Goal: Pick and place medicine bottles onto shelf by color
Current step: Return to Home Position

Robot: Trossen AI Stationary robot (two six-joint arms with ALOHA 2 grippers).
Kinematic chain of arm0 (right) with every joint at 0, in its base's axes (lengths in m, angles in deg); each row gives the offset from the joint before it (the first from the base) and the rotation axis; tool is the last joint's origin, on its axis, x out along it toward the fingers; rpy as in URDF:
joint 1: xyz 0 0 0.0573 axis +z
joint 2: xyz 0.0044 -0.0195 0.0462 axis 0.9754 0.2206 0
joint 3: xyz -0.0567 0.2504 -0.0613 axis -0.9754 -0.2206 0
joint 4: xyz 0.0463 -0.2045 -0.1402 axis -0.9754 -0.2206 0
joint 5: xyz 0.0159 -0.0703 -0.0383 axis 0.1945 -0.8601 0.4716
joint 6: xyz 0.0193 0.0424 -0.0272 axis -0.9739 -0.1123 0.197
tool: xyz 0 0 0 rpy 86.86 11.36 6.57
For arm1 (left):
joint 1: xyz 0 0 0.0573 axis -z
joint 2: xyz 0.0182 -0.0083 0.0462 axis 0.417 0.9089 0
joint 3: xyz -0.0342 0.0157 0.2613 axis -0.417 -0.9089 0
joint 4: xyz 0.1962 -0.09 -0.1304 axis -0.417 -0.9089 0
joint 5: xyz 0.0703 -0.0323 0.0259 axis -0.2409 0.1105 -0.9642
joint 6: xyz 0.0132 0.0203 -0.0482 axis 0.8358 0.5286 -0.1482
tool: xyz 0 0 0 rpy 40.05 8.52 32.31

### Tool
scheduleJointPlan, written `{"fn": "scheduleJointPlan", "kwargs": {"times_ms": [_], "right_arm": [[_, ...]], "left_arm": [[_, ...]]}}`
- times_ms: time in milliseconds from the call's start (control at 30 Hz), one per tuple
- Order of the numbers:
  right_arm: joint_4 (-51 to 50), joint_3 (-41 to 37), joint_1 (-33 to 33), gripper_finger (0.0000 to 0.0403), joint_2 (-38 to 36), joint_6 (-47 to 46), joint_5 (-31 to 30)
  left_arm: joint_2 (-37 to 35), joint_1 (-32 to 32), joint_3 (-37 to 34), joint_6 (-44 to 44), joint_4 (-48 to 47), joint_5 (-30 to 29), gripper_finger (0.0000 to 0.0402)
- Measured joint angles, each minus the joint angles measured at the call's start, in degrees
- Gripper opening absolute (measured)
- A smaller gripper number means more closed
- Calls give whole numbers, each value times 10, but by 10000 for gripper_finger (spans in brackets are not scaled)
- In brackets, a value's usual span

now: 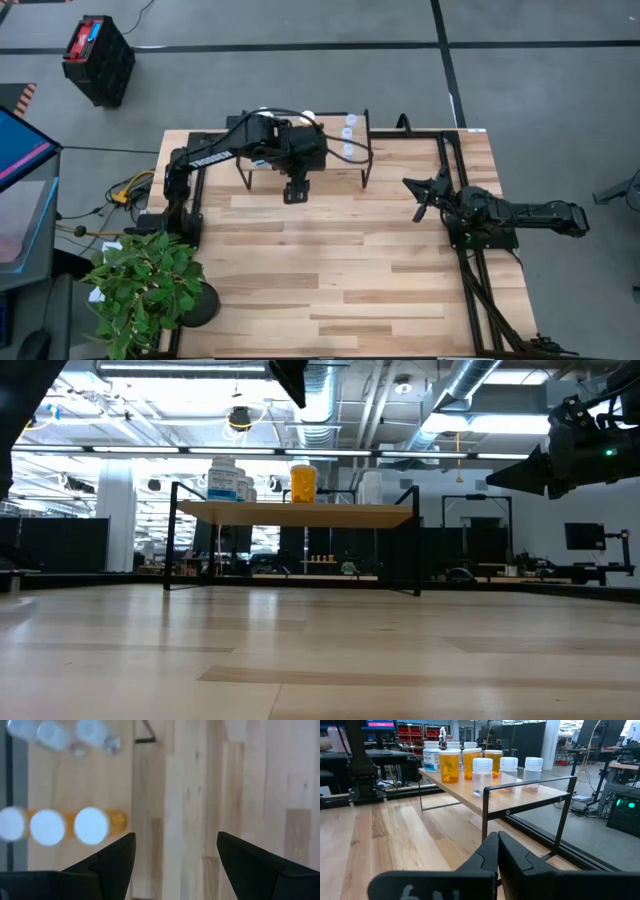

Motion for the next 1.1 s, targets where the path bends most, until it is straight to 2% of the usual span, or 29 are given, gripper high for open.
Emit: {"fn": "scheduleJointPlan", "kwargs": {"times_ms": [200, 467, 633, 733, 800, 867, 933, 1033, 1100], "right_arm": [[0, 0, 0, 27, 0, 0, 0], [0, 0, 0, 29, 0, 0, 0], [0, 0, 0, 27, 0, 0, 0], [0, 0, 0, 27, 0, 0, 0], [0, 0, 0, 27, 0, 0, 0], [0, 0, 0, 27, 0, 0, 0], [0, 0, 0, 27, 0, 0, 0], [0, 0, 0, 27, 0, 0, 0], [0, 0, 0, 27, 0, 0, 0]], "left_arm": [[-31, 44, 0, 35, 4, 24, 267], [-165, 117, -8, -25, 5, 29, 267], [-270, 160, -90, -48, 72, -30, 267], [-347, 164, -184, -62, 127, -87, 267], [-406, 159, -274, -71, 176, -120, 267], [-469, 148, -384, -75, 264, -135, 267], [-532, 136, -502, -70, 363, -110, 267], [-625, 118, -677, -59, 508, -41, 267], [-683, 104, -782, -69, 584, -31, 267]]}}
